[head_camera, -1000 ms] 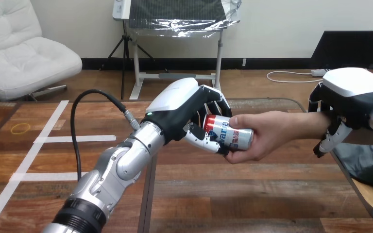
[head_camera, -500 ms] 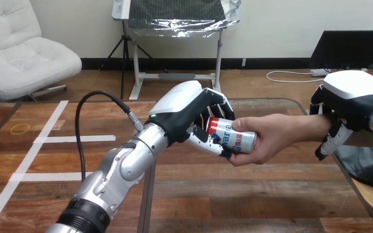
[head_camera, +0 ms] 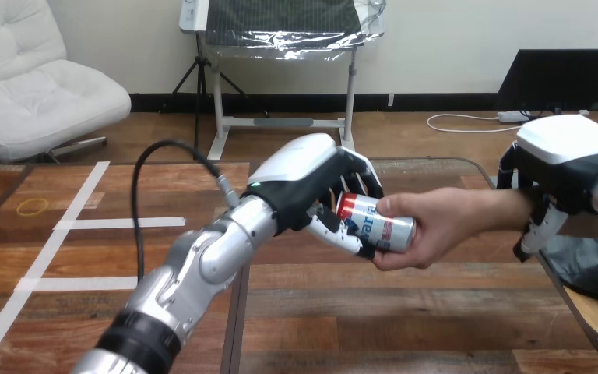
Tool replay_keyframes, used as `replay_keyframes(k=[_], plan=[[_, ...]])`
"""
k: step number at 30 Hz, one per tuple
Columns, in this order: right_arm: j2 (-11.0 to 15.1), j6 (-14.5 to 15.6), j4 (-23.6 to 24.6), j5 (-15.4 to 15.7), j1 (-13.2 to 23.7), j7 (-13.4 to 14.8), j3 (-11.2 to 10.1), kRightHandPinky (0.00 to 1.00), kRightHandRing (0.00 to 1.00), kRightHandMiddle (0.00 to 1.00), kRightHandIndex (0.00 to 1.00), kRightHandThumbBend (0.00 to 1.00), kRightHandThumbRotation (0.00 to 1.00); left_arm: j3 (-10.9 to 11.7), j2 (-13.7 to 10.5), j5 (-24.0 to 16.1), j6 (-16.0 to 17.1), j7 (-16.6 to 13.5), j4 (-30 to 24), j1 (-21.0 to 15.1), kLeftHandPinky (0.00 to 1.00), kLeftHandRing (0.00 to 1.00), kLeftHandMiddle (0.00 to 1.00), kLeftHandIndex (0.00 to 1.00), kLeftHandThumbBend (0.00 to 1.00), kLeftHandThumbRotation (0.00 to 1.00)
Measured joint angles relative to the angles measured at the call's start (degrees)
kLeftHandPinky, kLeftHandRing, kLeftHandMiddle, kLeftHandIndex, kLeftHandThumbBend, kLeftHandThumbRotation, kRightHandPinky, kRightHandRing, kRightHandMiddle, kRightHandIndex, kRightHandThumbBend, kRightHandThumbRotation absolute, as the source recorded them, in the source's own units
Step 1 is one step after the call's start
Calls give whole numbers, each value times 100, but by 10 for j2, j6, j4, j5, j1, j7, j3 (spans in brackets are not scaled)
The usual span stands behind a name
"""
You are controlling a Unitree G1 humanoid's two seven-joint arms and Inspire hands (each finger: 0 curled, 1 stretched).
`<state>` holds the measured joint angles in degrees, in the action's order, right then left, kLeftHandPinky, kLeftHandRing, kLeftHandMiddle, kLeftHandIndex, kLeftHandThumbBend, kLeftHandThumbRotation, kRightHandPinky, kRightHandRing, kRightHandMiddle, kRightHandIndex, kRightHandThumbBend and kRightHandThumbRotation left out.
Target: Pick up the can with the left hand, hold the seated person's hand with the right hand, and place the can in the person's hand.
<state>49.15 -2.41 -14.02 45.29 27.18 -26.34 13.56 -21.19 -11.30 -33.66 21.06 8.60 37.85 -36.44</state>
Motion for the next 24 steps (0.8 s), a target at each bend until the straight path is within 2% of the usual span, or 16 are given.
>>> replay_keyframes(k=[6,16,20,24], plan=[[0,-1,2,1,0,-16,0,69,79,81,79,84,3,-15,-11,-15,-1,30,-3,-15,63,75,79,82,73,20],[7,8,26,-1,-4,-45,-2,75,83,84,83,84,5,-25,-36,-16,15,67,-26,-17,67,76,82,85,75,16],[11,25,47,-6,-7,-65,-11,78,85,86,84,83,5,-25,-50,-15,29,76,-39,-17,68,77,82,85,74,18],[17,35,65,-20,-14,-81,-28,81,86,87,85,82,5,-25,-67,-11,41,86,-51,-17,69,77,82,85,75,21]])
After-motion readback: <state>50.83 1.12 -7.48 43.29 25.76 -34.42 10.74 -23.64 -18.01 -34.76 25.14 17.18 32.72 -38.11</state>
